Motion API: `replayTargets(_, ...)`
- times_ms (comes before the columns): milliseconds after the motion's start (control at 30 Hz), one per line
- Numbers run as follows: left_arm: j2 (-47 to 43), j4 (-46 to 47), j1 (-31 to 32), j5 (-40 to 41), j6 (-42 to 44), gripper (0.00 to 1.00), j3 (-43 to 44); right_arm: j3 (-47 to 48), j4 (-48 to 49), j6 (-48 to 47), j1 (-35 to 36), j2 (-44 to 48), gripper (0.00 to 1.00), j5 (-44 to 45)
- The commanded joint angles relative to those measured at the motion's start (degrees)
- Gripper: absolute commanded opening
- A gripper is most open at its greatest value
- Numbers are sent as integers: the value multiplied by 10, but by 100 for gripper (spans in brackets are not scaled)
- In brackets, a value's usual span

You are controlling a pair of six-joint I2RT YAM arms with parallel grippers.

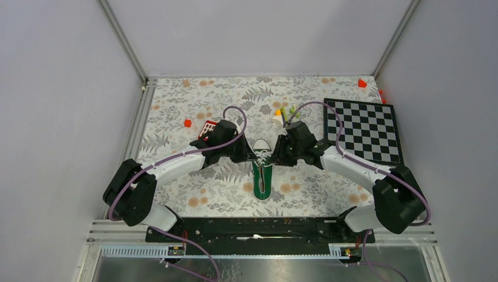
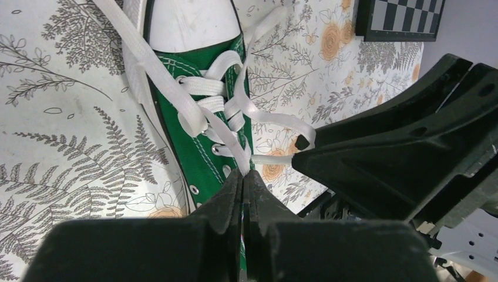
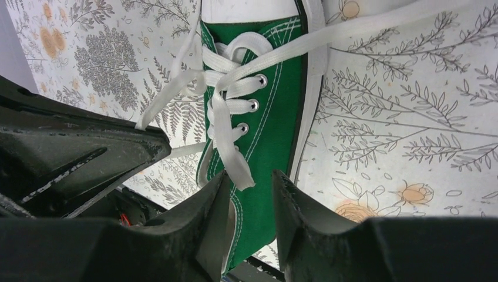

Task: Tie the shoes
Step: Cross the shoelace with the shoelace.

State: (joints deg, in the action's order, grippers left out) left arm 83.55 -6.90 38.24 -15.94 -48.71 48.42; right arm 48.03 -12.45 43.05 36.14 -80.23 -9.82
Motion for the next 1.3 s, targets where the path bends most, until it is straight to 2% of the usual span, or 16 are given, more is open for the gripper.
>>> replayTargets(0,-11,38,1,-26,23,0,11,17,40,-30,-4,-5,38,20)
replayTargets(300,-18,42,2,-32,29,0,4,35,76,-63,-2,-16,16,8)
replayTargets(367,-20,43,2,-30,30,0,2,43,68,-70,-1,-18,18,7)
replayTargets(467,-20,42,1,-31,32,0,3,59,44,-83,-1,-29,30,15)
replayTargets(600,-17,43,2,-33,33,0,4,66,44,-88,-1,-40,30,11)
replayTargets(733,-17,43,2,-34,33,0,4,67,53,-86,-1,-45,17,-2)
replayTargets(800,-19,43,1,-35,35,0,3,67,61,-83,-1,-47,3,-13)
replayTargets(833,-20,43,2,-36,36,0,3,68,61,-82,-1,-48,0,-19)
replayTargets(1267,-29,58,2,-54,40,0,-3,75,82,-51,17,-73,0,-97)
